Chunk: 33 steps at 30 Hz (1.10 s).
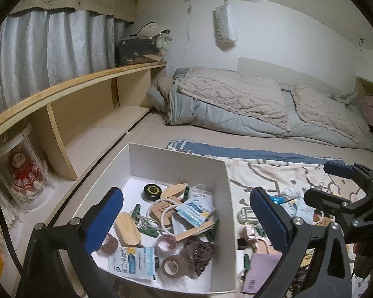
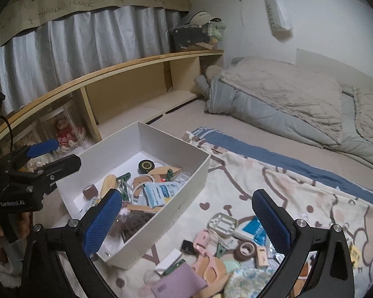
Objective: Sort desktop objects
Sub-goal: 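Raise both open tools out of the box and move back over the pile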
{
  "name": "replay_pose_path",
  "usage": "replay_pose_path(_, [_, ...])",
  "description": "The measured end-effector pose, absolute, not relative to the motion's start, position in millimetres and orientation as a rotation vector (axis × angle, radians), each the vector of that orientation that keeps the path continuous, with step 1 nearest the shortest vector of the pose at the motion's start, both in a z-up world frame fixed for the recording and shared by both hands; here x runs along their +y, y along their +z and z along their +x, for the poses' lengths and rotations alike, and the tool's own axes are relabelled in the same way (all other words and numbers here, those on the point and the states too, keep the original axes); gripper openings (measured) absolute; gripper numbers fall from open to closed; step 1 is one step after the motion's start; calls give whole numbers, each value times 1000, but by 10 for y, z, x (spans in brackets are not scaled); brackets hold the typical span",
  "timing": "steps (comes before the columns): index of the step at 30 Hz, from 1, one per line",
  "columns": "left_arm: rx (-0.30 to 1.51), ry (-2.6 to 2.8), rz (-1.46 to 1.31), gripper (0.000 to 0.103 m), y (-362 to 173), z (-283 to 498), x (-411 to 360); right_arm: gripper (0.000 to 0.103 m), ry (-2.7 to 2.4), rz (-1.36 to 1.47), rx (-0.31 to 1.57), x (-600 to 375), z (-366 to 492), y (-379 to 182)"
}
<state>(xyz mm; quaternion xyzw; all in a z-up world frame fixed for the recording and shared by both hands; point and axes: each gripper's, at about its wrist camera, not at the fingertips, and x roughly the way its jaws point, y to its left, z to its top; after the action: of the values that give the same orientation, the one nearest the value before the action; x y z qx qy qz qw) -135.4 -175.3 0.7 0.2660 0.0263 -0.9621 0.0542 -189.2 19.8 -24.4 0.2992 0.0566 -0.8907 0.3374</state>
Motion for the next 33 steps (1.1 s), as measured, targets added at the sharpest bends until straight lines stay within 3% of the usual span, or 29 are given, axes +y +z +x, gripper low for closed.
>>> replay_pose_path(33, [67,-3018,755,103,411,-729,-1019,103,-2473,679,74,1492,-985,157])
